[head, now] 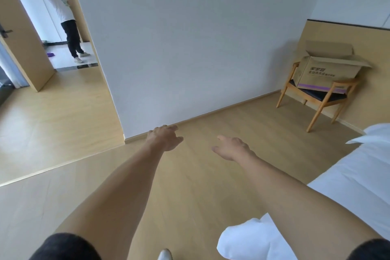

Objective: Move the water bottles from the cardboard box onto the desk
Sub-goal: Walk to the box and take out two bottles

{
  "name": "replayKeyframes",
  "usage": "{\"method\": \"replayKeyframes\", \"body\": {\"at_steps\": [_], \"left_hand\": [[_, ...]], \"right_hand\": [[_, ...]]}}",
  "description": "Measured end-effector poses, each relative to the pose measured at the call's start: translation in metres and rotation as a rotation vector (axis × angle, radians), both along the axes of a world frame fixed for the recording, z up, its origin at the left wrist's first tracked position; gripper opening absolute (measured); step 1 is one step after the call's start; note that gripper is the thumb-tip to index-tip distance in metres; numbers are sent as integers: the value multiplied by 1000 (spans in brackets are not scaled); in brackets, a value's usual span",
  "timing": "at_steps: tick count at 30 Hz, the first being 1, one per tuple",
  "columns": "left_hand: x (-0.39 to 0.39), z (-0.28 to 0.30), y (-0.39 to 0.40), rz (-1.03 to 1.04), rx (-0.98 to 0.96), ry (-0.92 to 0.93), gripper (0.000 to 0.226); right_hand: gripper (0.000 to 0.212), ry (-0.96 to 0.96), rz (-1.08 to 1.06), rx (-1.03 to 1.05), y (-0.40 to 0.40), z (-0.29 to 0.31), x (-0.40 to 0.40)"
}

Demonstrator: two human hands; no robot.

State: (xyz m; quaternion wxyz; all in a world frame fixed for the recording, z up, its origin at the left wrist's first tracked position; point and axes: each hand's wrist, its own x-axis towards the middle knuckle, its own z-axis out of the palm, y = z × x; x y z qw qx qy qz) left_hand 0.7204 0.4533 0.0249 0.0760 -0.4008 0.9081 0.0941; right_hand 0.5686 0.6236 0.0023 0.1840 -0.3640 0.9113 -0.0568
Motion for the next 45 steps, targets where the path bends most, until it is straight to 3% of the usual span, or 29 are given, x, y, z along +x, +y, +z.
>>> {"method": "replayKeyframes", "body": {"at_steps": [16,27,36,45], "left_hand": [[-274,3,-193,-385,28,28,48],[-446,-16,-205,-608,22,16,55],[-604,-14,-205,-612,-17,-29,51],[-769,6,-137,-725,15,35,52]], "right_hand": [[62,38,-404,25,-137,27,-199],[59,15,-616,75,-134,8,-327],[65,-43,-637,-22,-139,-12,-483],[64,-43,-709,-40,-82,3,-630]]}}
